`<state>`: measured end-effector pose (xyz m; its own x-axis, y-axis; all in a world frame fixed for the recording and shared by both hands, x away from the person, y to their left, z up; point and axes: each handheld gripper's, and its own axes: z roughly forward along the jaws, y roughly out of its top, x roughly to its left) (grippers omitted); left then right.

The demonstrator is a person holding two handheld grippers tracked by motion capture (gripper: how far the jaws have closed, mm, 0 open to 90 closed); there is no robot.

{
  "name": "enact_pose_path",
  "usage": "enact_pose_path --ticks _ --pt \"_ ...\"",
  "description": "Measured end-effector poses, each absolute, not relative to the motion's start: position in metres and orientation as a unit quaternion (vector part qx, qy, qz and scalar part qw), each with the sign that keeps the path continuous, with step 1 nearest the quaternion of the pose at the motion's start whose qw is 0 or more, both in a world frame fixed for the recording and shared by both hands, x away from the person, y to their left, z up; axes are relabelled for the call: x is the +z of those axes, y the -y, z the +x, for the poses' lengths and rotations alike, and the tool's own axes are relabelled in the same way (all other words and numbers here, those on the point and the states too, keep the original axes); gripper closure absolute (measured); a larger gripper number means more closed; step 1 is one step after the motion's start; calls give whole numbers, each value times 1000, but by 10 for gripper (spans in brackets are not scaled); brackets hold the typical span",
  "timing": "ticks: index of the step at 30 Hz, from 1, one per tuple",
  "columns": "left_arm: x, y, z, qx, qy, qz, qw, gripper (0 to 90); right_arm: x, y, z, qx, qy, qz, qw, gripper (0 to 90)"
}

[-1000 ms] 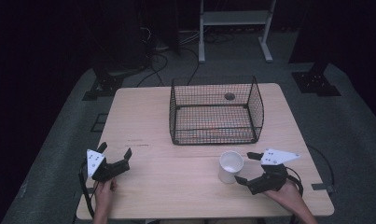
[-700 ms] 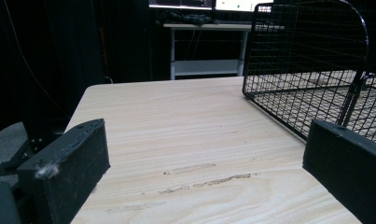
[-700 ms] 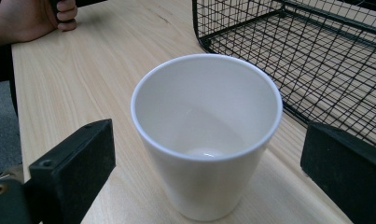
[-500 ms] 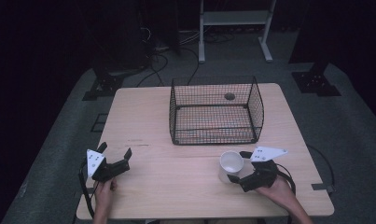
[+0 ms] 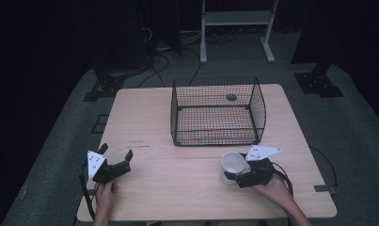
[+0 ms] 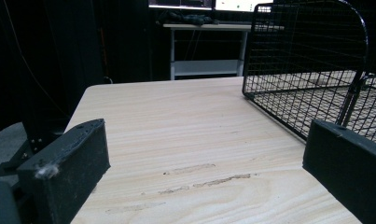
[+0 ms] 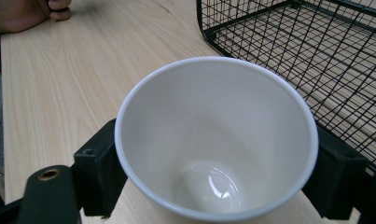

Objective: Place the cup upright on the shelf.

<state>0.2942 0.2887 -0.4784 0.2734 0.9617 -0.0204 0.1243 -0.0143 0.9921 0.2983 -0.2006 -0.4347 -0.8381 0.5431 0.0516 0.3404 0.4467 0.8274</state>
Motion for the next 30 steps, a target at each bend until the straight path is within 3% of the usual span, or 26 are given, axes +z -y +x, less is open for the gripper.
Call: enact_pose_path --ticks 30 --pt "-478 -289 294 393 -457 594 533 0 -383 202 325 489 -832 258 57 192"
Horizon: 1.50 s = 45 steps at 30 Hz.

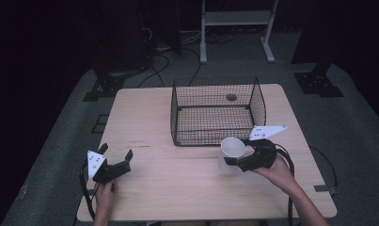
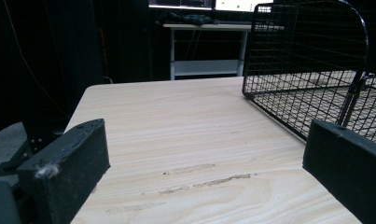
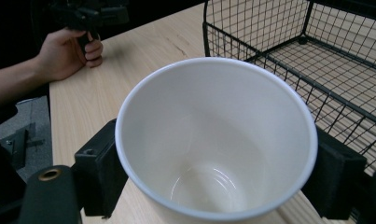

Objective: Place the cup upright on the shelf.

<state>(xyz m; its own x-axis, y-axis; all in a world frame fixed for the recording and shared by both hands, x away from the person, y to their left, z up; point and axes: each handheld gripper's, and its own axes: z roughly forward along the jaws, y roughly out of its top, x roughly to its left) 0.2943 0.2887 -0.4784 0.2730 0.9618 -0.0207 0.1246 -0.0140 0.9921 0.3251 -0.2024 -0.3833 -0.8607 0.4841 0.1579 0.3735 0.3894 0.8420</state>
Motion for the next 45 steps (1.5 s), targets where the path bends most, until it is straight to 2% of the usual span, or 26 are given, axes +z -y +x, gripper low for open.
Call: enact_pose_path --ticks 23,45 --pt "-478 -289 294 392 -458 592 534 0 -338 189 355 488 -833 254 64 192" --pt "-478 -289 294 393 -458 593 533 0 -318 185 395 486 -827 275 64 191"
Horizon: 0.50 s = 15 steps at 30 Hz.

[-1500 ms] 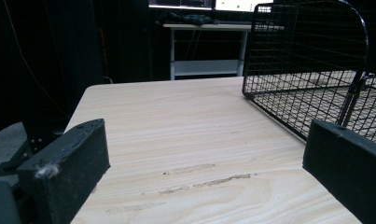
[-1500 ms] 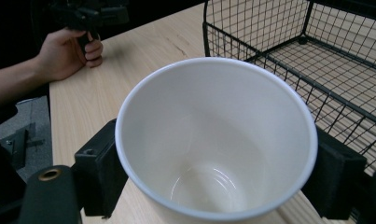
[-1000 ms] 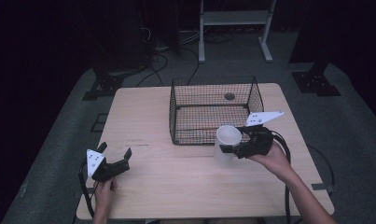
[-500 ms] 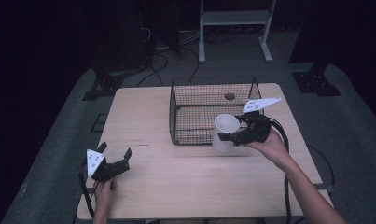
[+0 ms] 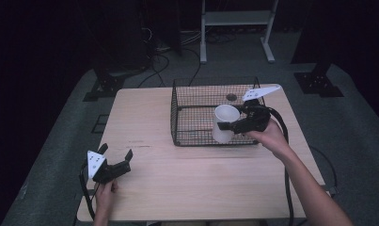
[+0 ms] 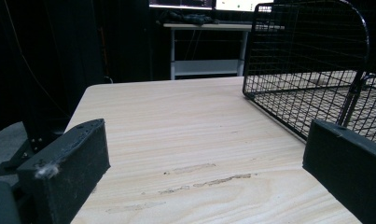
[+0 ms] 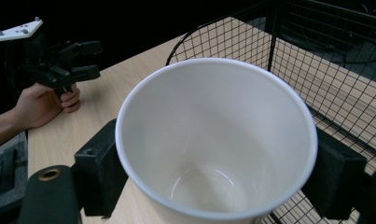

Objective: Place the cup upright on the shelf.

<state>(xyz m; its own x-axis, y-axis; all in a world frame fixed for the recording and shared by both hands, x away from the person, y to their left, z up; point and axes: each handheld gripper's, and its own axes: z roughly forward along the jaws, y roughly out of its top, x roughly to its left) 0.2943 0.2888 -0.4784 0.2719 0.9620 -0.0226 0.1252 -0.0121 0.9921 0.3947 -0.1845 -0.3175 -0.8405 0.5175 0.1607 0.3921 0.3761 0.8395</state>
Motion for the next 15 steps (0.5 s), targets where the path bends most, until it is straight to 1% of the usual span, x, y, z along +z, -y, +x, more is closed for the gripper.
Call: enact_pose_path --ticks 15 --pt "-478 -288 294 393 -458 593 533 0 -305 176 420 481 -827 283 67 192"
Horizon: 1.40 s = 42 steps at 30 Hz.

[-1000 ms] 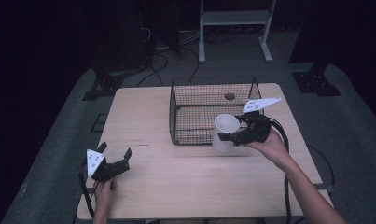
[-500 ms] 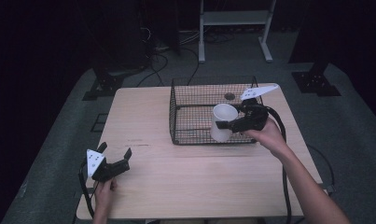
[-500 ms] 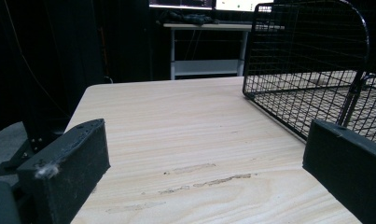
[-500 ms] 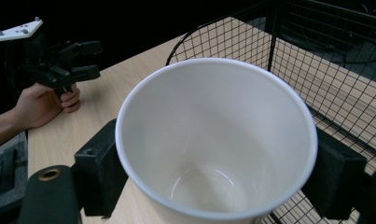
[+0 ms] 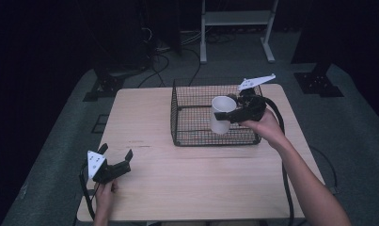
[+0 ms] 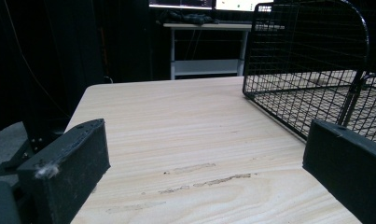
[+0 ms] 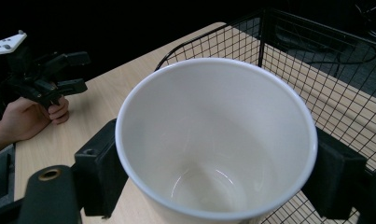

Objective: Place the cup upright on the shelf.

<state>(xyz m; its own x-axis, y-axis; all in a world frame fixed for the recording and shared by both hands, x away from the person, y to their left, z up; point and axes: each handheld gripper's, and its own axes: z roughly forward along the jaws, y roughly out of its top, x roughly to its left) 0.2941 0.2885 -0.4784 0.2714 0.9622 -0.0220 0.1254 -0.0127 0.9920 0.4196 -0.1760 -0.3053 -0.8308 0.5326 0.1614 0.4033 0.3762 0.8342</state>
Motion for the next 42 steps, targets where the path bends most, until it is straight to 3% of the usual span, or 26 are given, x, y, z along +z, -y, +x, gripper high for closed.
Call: enact_pose_path --ticks 30,42 --pt "-478 -289 294 390 -458 594 534 0 -298 156 469 459 -831 305 77 192" --pt "-478 -290 294 389 -459 593 535 0 -317 156 491 445 -830 326 80 192"
